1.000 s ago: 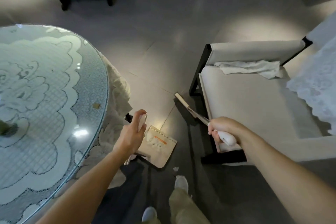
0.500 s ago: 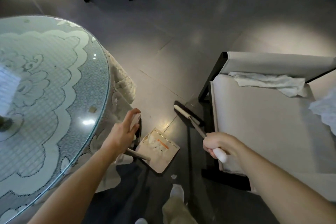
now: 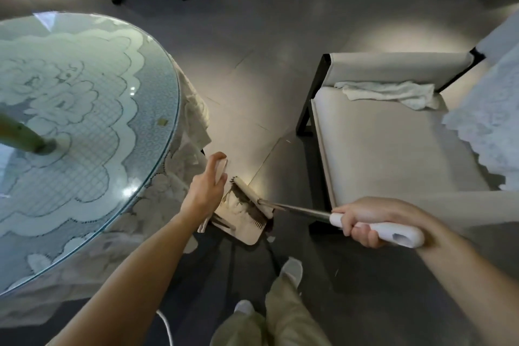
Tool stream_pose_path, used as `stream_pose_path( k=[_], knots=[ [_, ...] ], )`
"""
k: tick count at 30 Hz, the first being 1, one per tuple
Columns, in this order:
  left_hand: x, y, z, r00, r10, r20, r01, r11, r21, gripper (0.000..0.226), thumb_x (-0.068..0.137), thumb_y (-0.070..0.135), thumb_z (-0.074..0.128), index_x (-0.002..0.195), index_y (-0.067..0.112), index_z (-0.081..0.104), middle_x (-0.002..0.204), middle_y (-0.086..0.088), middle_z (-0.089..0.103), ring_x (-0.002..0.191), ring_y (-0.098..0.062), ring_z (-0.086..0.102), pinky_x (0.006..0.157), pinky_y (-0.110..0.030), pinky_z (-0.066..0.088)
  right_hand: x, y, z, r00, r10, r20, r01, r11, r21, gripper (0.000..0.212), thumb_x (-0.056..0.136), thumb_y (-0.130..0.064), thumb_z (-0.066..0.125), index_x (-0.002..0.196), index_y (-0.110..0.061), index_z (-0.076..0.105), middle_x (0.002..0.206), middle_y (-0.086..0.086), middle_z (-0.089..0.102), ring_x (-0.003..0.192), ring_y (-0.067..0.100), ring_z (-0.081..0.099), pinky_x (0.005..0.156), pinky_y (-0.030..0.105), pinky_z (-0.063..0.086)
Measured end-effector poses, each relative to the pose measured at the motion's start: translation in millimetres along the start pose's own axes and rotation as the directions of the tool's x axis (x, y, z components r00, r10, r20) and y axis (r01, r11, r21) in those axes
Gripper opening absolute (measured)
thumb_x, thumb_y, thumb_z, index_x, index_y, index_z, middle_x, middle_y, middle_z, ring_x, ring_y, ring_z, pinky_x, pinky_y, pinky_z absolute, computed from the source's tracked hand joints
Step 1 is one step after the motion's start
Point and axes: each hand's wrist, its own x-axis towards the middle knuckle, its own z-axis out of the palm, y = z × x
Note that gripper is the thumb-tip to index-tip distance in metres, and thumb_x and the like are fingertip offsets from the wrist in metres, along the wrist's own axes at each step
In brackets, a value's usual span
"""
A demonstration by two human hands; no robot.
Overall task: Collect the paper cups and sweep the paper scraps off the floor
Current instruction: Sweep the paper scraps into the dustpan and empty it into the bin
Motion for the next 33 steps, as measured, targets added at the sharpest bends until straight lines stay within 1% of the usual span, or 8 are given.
stream_pose_path(
  k=[4,10,13,17,21,26,29,33],
  knots=[
    [-44.8,-4.1,2.5,1.0,-0.001,-0.022,0.001,1.0,-0.016,0.032,0.098,0.023,0.041,0.12,0.044,0.032,0.081,-0.011,0.063,0.062,-0.02,0.059,0.06,-0.034,0.045,-12.3,17.7,7.8,0.997,-0.076,-0.02,0.075,0.997,-0.03,0.051,0.087,0.005,0.037,0.125,-0.028,0.042,0.042,0.002,0.042,0.029,0.008,0.036,0.028,0.013,0.03],
    [-121.1,9.5,10.3,0.994,-0.06,-0.095,0.058,0.998,-0.024,0.036,0.097,0.02,0.043,0.122,0.043,0.033,0.089,-0.008,0.061,0.063,-0.016,0.059,0.056,-0.03,0.049,-2.6,44.3,12.7,0.981,-0.166,-0.098,0.147,0.973,-0.178,0.034,0.083,0.006,0.045,0.109,-0.015,0.052,0.046,0.004,0.049,0.033,0.009,0.04,0.029,0.016,0.033],
    [-172.0,15.7,24.8,0.985,-0.123,-0.121,0.119,0.992,-0.042,0.037,0.098,0.021,0.043,0.122,0.045,0.03,0.084,-0.002,0.057,0.064,-0.019,0.06,0.056,-0.034,0.052,9.9,68.2,16.1,0.967,-0.216,-0.136,0.173,0.946,-0.276,0.025,0.082,0.007,0.045,0.094,-0.013,0.054,0.044,0.003,0.045,0.033,0.009,0.038,0.031,0.016,0.033],
    [-243.1,20.7,53.6,0.959,-0.211,-0.188,0.201,0.977,-0.072,0.036,0.097,0.021,0.044,0.12,0.047,0.032,0.074,-0.004,0.055,0.054,-0.019,0.055,0.045,-0.031,0.047,30.3,114.3,9.6,0.962,-0.223,-0.158,0.146,0.908,-0.393,0.021,0.083,0.006,0.046,0.085,-0.015,0.051,0.044,0.004,0.045,0.032,0.01,0.039,0.033,0.017,0.034],
    [-294.3,16.8,86.5,0.954,-0.261,-0.15,0.248,0.963,-0.105,0.035,0.098,0.023,0.043,0.119,0.049,0.032,0.076,-0.007,0.058,0.051,-0.017,0.053,0.047,-0.033,0.047,42.9,163.8,2.2,0.98,-0.132,-0.15,0.056,0.904,-0.424,0.018,0.083,0.0,0.048,0.097,-0.011,0.053,0.042,0.003,0.046,0.03,0.01,0.041,0.033,0.017,0.034],
    [-322.9,3.6,122.5,0.917,-0.311,-0.25,0.287,0.949,-0.129,0.032,0.098,0.024,0.043,0.116,0.048,0.032,0.072,0.0,0.056,0.049,-0.014,0.055,0.042,-0.026,0.043,51.5,211.9,0.3,0.976,-0.15,-0.158,0.044,0.846,-0.531,0.07,0.077,-0.002,0.047,0.136,-0.037,0.04,0.041,-0.001,0.047,0.033,0.007,0.039,0.034,0.015,0.033],
    [-326.8,5.3,131.2,0.936,-0.264,-0.232,0.245,0.964,-0.105,0.033,0.097,0.025,0.043,0.119,0.047,0.031,0.073,0.005,0.054,0.054,-0.014,0.057,0.043,-0.023,0.039,40.1,251.3,16.9,0.979,-0.139,-0.15,0.03,0.823,-0.567,0.075,0.072,-0.004,0.05,0.136,-0.043,0.041,0.043,-0.002,0.052,0.036,0.006,0.043,0.037,0.015,0.035],
    [-329.9,15.1,140.2,0.967,-0.167,-0.191,0.153,0.984,-0.091,0.035,0.096,0.023,0.044,0.119,0.045,0.033,0.071,0.0,0.056,0.05,-0.017,0.057,0.037,-0.022,0.041,11.7,303.8,39.4,0.988,-0.118,-0.103,0.046,0.85,-0.525,0.062,0.078,-0.009,0.052,0.13,-0.04,0.048,0.043,-0.003,0.052,0.034,0.004,0.043,0.035,0.015,0.034]
  ],
)
